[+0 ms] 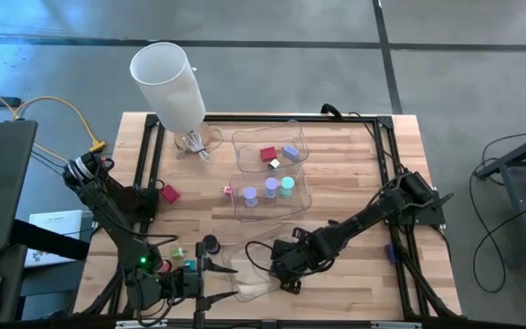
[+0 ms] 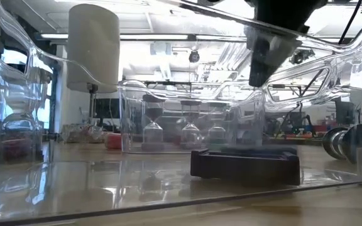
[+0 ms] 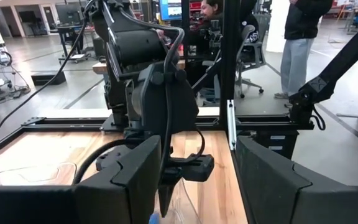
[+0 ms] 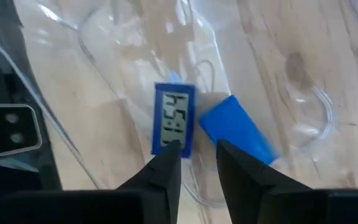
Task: Pick & Place Office items
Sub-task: Put the bottom left dark blue digital clock into the bottom transparent bin, then put the green hourglass into the middle transparent bin
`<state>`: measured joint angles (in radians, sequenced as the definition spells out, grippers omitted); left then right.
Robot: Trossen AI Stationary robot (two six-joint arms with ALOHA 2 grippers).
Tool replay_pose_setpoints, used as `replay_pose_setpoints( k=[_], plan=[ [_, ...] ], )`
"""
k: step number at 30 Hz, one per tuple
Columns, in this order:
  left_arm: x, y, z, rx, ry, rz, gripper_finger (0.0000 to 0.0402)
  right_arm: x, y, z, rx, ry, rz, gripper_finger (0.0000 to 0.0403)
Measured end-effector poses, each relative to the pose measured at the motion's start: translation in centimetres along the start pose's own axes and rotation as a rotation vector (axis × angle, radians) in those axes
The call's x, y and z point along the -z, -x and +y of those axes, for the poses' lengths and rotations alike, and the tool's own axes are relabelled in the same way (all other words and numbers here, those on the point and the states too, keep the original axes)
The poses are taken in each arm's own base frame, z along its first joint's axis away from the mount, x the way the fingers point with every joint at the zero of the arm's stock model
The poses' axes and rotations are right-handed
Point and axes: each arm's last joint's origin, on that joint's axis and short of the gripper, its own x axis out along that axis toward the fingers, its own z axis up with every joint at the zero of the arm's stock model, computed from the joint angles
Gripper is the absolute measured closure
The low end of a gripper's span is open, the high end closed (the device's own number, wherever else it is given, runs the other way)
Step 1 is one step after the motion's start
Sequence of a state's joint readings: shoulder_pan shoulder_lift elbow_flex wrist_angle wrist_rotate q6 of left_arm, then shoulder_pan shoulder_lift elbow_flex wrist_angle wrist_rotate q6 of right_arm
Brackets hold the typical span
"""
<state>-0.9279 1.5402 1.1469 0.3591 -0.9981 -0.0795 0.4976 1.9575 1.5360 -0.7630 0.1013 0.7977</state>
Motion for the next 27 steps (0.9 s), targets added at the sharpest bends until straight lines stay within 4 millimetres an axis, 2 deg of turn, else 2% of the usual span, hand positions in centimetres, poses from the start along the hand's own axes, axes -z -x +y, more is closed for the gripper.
replay_pose_setpoints(
  k=[9, 16, 20, 24, 27],
  plan=[
    [0.0, -0.1, 0.1, -0.005, -0.001, 0.000, 0.0200, 0.0, 0.4, -0.1, 0.031, 0.047, -0.033, 0.0305],
    [0.2, -0.1, 0.1, -0.006, -0.012, 0.013, 0.0200, 0.1, 4.6, 0.3, -0.061, 0.041, -0.085, 0.0325],
    [0.6, -0.1, 0.1, -0.012, -0.008, 0.035, 0.0200, 0.7, 7.5, 0.4, -0.154, -0.014, -0.058, 0.0331],
    [0.9, 0.0, 0.2, -0.016, -0.022, 0.056, 0.0200, 2.1, 9.4, 0.1, -0.158, -0.105, 0.015, 0.0332],
    [1.0, 0.0, 0.2, -0.016, -0.020, 0.065, 0.0200, 3.8, 10.3, -0.3, -0.082, -0.173, 0.112, 0.0332]
  ],
)
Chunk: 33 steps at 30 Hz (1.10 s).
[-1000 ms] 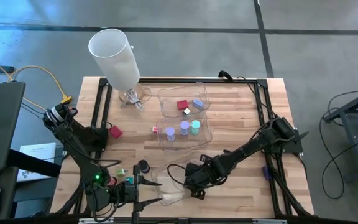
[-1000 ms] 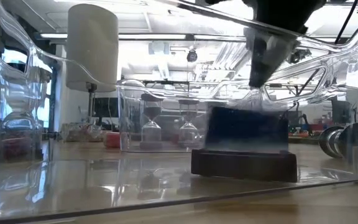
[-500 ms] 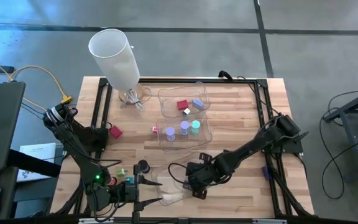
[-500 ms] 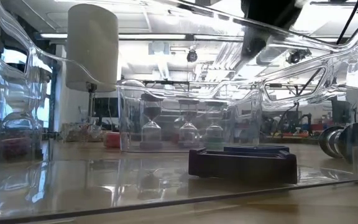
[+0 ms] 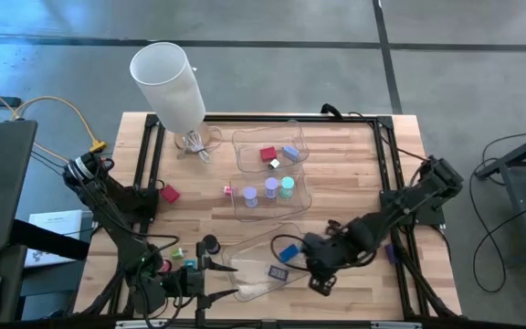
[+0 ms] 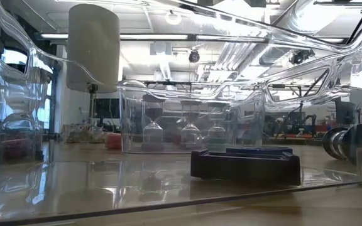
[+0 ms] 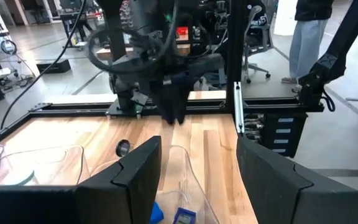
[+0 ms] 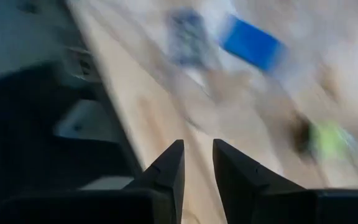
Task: Pick & Place Office items
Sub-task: Put the green hourglass into the middle transparent bin
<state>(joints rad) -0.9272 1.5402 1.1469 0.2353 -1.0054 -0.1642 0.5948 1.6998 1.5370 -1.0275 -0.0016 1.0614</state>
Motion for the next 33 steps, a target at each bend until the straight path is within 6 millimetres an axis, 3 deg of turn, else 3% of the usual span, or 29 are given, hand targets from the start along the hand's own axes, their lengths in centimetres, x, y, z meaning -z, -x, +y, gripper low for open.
replay_pose_setpoints(
  k=[4, 9, 20, 24, 29, 33],
  plan=[
    [0.3, 0.1, -0.1, 0.004, -0.007, 0.018, 0.0200, 2.6, 0.3, -1.1, 0.198, -0.111, 0.099, 0.0332],
    [0.4, 0.2, 0.0, 0.004, -0.007, 0.027, 0.0200, 5.4, 0.9, -1.9, 0.422, -0.167, 0.063, 0.0332],
    [0.5, 0.2, -0.1, 0.030, 0.032, 0.038, 0.0200, 8.0, 1.6, -1.9, 0.542, -0.282, -0.094, 0.0325],
    [0.5, 0.2, -0.1, 0.032, 0.047, 0.039, 0.0200, 8.0, 1.6, -1.9, 0.540, -0.293, -0.097, 0.0292],
    [0.6, 0.3, -0.2, 0.039, 0.046, 0.041, 0.0200, 8.0, 1.7, -1.9, 0.542, -0.302, -0.112, 0.0220],
    [0.6, 0.6, -0.4, 0.050, 0.044, 0.043, 0.0200, 7.5, 1.6, -2.0, 0.537, -0.482, -0.163, 0.0172]
  ],
)
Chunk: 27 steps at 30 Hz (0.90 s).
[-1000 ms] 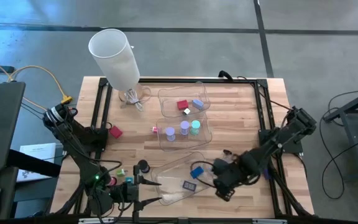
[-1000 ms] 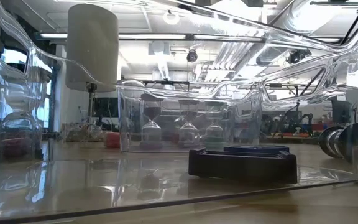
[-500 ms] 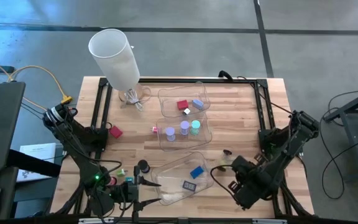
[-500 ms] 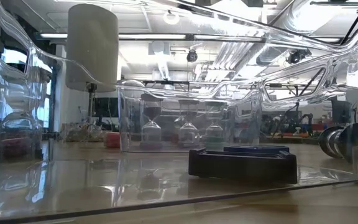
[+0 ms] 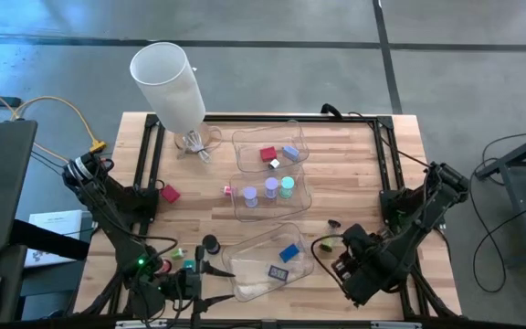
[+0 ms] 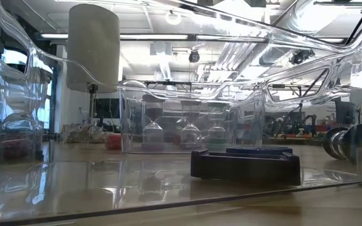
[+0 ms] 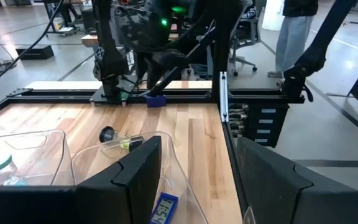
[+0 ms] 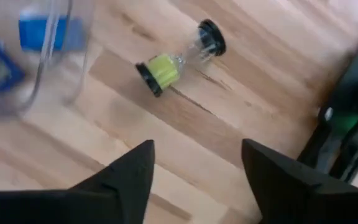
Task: Pick & Place Office items
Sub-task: Put the green hourglass into the middle transparent bin
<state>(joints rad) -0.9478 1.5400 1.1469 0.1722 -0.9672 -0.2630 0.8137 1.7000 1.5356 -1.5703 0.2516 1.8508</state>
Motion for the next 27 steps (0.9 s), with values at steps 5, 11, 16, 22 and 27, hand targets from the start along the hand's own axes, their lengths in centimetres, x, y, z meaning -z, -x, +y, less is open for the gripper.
replay_pose_setpoints(
  k=[5, 11, 16, 22, 27],
  plan=[
    [0.3, 0.5, -0.3, 0.015, -0.022, 0.015, 0.0200, -0.3, -0.1, 0.1, 0.007, -0.126, 0.011, 0.0156],
    [1.1, 1.5, -0.8, 0.037, -0.040, 0.061, 0.0200, -0.7, -0.2, 0.2, 0.019, -0.144, 0.043, 0.0156],
    [2.0, 2.7, -1.3, 0.058, -0.050, 0.110, 0.0200, -1.1, -0.3, 0.7, -0.025, -0.201, 0.008, 0.0156],
    [2.9, 4.3, -1.9, 0.089, -0.032, 0.154, 0.0200, -1.7, -0.5, 0.9, -0.041, -0.239, -0.011, 0.0156],
    [3.1, 5.6, -2.5, 0.129, -0.034, 0.161, 0.0200, -2.4, -0.7, 0.6, 0.016, -0.254, 0.011, 0.0156]
  ],
)
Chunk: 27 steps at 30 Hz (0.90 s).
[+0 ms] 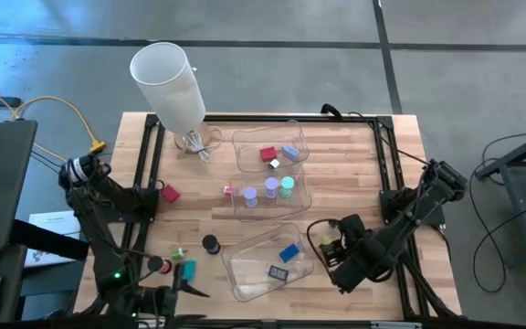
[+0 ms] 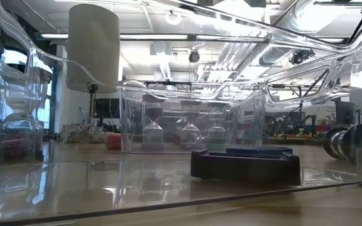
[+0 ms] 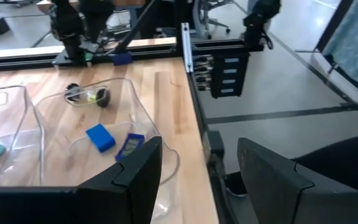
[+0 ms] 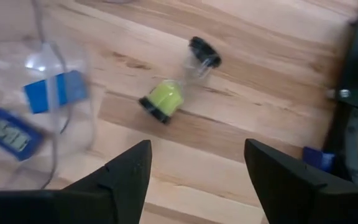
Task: Pick & Place Office items
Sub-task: Put the green hourglass into the middle transparent bin
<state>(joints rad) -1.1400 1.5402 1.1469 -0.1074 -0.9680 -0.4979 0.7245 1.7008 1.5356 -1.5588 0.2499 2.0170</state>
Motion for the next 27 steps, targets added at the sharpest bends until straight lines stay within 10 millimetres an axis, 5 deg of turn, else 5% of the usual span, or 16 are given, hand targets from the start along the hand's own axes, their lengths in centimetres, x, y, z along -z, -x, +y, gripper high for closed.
replay_pose_setpoints(
  k=[6, 17, 27],
  plan=[
    [0.3, 0.8, -0.6, 0.030, 0.008, 0.002, 0.0200, -1.7, -1.7, 0.0, 0.061, -0.040, 0.044, 0.0156],
    [0.4, 0.8, -0.8, 0.107, 0.116, 0.052, 0.0200, -3.6, -10.4, -1.2, 0.142, -0.131, 0.217, 0.0156],
    [0.4, 0.9, -0.9, 0.140, 0.204, 0.081, 0.0200, -4.0, -11.8, -0.2, -0.014, -0.171, 0.097, 0.0156]
  ],
)
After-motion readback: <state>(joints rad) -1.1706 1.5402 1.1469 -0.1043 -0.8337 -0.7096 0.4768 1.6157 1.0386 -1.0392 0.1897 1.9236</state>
